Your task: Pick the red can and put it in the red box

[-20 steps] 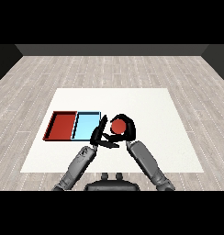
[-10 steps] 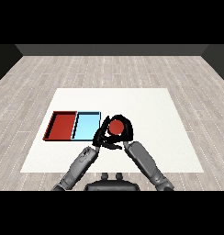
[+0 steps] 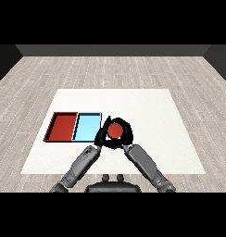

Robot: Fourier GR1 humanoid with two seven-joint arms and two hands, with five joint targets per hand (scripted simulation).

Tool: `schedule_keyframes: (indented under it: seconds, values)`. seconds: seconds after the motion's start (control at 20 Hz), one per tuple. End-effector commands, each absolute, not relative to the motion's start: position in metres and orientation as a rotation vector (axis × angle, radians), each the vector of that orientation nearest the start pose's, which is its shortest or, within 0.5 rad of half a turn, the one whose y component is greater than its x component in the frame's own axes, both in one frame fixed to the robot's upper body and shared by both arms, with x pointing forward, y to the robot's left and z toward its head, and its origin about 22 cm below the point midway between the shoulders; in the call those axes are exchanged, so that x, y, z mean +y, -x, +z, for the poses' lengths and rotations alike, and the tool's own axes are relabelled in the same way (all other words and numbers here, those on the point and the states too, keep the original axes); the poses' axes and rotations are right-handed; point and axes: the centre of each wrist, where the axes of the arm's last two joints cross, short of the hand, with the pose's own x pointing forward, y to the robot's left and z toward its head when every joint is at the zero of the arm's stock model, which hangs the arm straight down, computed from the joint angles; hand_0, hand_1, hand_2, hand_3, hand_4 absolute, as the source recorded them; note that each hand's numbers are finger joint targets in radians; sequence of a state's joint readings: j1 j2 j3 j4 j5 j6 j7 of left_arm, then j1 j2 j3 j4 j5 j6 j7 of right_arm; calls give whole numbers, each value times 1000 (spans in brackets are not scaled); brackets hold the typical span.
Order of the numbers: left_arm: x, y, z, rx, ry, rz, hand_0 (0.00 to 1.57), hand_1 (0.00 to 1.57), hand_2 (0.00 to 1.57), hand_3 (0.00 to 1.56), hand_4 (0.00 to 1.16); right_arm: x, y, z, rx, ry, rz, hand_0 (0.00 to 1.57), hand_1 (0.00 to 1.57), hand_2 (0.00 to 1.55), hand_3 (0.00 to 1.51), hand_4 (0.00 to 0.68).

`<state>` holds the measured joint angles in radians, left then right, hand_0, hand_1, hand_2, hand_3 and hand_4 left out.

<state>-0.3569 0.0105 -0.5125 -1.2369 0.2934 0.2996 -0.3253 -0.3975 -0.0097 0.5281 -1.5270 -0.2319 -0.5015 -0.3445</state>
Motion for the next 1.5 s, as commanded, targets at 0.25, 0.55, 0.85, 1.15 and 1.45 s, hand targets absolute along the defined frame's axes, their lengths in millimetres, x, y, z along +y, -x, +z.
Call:
schedule_keyframes:
  seconds: [0.25, 0.55, 0.85, 1.15, 1.45]
  values:
    - [66, -266, 3, -1738, 190, 8, 1571, 1571, 1569, 1491, 1126, -50, -262, 80, -2097, -332, -4, 1509, 1509, 1454, 1394, 649]
    - [78, -289, -5, -1742, 171, 7, 1571, 1571, 1559, 1477, 1122, -59, -270, 72, -2108, -333, 14, 1484, 1484, 1445, 1391, 646]
    - [76, -284, -3, -1839, 145, 64, 1571, 1571, 1564, 1482, 1137, -50, -282, 80, -2077, -383, 12, 1493, 1493, 1439, 1388, 637]
    - [72, -281, 2, -1897, 164, 86, 1571, 1571, 1571, 1513, 1147, -56, -274, 75, -2013, -287, 56, 0, 0, 0, 0, 0]
    - [69, -284, 5, -1895, 106, 85, 1571, 1571, 1571, 1507, 1141, -59, -277, 68, -1981, -293, 102, 0, 0, 0, 0, 0]
